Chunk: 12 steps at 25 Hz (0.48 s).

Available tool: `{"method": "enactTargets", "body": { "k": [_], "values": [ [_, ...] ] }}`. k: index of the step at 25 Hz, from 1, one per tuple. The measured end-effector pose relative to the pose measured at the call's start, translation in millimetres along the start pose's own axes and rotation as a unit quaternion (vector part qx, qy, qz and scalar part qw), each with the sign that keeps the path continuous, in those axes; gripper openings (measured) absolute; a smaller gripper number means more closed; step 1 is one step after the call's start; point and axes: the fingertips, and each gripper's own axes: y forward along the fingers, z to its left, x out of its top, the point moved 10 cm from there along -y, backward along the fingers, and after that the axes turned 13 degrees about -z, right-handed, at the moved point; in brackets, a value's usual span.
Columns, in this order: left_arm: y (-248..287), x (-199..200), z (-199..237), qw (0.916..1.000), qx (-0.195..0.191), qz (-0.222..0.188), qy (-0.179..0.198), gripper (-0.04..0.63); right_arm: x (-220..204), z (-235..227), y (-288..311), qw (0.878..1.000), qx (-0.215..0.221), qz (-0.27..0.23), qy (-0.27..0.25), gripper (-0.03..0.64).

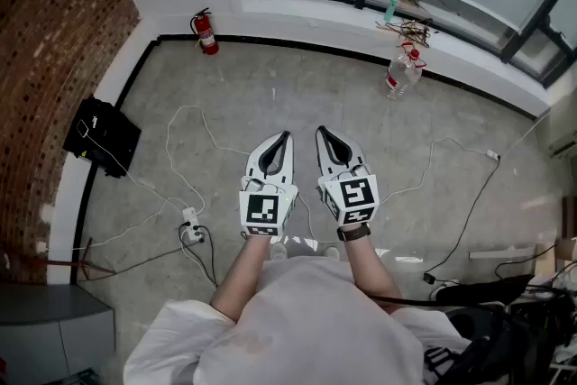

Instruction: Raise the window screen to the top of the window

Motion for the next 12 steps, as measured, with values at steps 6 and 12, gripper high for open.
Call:
{"method": "enactTargets", "body": {
  "k": [6, 12],
  "values": [
    [-31.4, -2.5, 40.3, 1.0000, 0.000, 0.003, -0.008, 0.000, -7.6, 41.6, 22.0, 1.000, 0.010, 0.010, -0.010, 0.002],
    [-49.1, -8.6, 68.3, 0.9995, 0.025, 0.002, -0.020, 0.000, -12.8, 58.8, 32.3, 0.999, 0.021, 0.022, -0.020, 0.002]
  ]
}}
